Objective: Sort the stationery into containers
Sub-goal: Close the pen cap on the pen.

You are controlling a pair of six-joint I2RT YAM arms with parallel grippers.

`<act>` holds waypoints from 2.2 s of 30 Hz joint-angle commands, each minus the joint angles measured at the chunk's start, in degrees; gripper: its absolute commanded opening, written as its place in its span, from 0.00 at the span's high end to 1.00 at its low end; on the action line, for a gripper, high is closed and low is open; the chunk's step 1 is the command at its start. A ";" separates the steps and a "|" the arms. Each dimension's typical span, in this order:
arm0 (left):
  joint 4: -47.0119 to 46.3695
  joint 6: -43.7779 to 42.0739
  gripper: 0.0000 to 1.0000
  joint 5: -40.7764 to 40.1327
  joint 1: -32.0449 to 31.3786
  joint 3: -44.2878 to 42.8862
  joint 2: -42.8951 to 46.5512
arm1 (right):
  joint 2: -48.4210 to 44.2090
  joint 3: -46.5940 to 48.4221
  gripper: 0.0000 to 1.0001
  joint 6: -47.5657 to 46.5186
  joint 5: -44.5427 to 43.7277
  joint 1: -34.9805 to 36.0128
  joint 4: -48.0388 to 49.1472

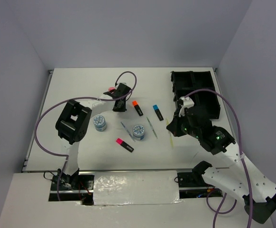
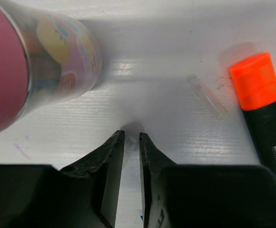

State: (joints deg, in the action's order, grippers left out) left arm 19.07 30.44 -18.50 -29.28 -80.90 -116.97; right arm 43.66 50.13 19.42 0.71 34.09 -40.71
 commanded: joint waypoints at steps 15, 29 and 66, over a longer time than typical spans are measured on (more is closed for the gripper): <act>4.31 0.68 0.55 -0.40 -0.08 5.49 2.53 | -1.65 1.90 1.00 -0.17 1.31 -0.34 1.86; 5.54 1.56 0.87 0.31 -0.43 6.99 2.80 | -2.09 1.73 1.00 0.09 2.45 -0.16 2.56; -68.73 24.41 1.00 28.26 -14.49 40.65 54.91 | -5.60 -15.85 1.00 12.49 6.85 14.78 45.72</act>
State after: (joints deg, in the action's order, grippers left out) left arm -40.93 54.35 8.03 -43.24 -39.86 -64.18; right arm 37.41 31.68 32.97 8.36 48.16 1.02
